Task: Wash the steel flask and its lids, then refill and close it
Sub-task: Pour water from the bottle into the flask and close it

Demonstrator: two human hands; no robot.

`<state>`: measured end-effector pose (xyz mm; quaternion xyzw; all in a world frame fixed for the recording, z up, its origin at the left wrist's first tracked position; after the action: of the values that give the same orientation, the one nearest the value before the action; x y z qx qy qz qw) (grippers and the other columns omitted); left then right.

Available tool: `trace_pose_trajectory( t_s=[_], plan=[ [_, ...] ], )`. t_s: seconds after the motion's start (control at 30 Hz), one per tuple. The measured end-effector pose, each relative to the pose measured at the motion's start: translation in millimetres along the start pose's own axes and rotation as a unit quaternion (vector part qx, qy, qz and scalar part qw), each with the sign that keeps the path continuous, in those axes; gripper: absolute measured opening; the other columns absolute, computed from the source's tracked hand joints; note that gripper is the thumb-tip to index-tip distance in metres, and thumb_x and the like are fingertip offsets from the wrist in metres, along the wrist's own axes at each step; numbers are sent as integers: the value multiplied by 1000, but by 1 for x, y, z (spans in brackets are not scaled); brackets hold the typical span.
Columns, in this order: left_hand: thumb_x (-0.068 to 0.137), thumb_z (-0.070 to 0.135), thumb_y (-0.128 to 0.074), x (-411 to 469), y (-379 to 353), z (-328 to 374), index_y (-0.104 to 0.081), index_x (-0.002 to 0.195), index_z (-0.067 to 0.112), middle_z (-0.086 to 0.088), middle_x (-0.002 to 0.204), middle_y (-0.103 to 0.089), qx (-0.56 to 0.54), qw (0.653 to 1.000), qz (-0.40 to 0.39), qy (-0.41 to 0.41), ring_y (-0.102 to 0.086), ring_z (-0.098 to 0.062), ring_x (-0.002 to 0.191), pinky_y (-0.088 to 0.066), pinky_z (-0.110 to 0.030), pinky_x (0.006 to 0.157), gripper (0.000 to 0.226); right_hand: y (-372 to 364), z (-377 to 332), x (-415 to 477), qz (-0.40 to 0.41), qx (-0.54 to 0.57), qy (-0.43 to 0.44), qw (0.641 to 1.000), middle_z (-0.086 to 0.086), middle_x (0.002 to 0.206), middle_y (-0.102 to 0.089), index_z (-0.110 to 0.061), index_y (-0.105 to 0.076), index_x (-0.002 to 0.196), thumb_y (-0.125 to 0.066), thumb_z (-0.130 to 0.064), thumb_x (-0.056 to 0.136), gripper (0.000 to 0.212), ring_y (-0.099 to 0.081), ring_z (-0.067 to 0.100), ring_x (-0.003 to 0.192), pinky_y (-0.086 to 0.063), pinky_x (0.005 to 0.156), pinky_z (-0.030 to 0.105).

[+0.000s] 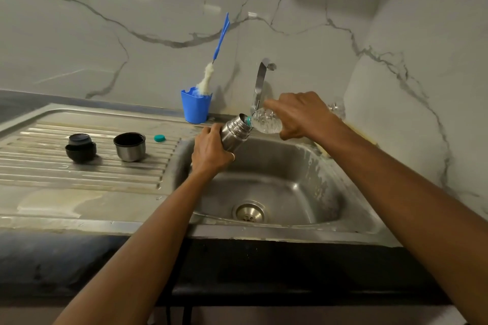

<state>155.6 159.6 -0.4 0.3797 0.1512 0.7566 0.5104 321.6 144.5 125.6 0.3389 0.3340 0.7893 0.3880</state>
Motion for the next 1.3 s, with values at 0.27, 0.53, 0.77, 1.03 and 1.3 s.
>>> trace_pose_trajectory(
  t_s=[0.27, 0.53, 0.77, 1.03, 1.3],
  plan=[
    [63, 20, -86, 0, -4, -2, -50, 125, 23, -5, 111, -65, -15, 1000, 1, -6, -61, -26, 100, -56, -48, 88, 71, 12, -4, 4, 15, -65, 23, 997, 10, 114, -57, -29, -43, 139, -76, -18, 85, 64, -46, 22, 77, -41, 87, 39],
    [66, 19, -88, 0, -10, 1, -51, 127, 20, -6, 114, -65, -11, 1000, -9, -20, -60, -25, 104, -54, -43, 90, 72, 8, -2, 7, 37, -83, 28, 995, 8, 119, -57, -32, -44, 138, -77, -22, 87, 61, -60, 25, 95, -36, 95, 41],
    [68, 21, -88, -2, -14, 2, -51, 124, 19, -5, 113, -66, -13, 1000, -12, -15, -56, -16, 92, -46, -32, 80, 67, 11, -3, 15, 54, -69, 29, 996, 1, 101, -57, -36, -54, 125, -77, -35, 87, 44, -58, 22, 95, -34, 95, 43],
    [68, 24, -89, -2, -17, 0, -50, 120, 20, -5, 112, -67, 0, 1000, -29, -4, -58, -18, 94, -49, -37, 84, 65, 13, -6, 18, 51, -100, 33, 993, 0, 102, -62, -38, -52, 126, -76, -32, 87, 46, -56, 23, 102, -33, 97, 44],
    [67, 25, -90, -2, -19, 1, -50, 122, 19, -5, 115, -66, 7, 999, -35, -6, -59, -19, 97, -49, -36, 86, 68, 13, -8, 20, 53, -116, 41, 991, -2, 112, -65, -32, -49, 129, -72, -23, 90, 46, -57, 24, 108, -32, 101, 47]
  ],
)
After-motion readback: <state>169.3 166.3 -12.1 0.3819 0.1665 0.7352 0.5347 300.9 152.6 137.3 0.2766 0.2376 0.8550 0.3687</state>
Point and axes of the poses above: each hand's wrist, its own x-axis towards the middle knuckle, its own y-axis out of the back of the hand, z = x × y, the point moved 9 cm from there along x, towards the middle knuckle
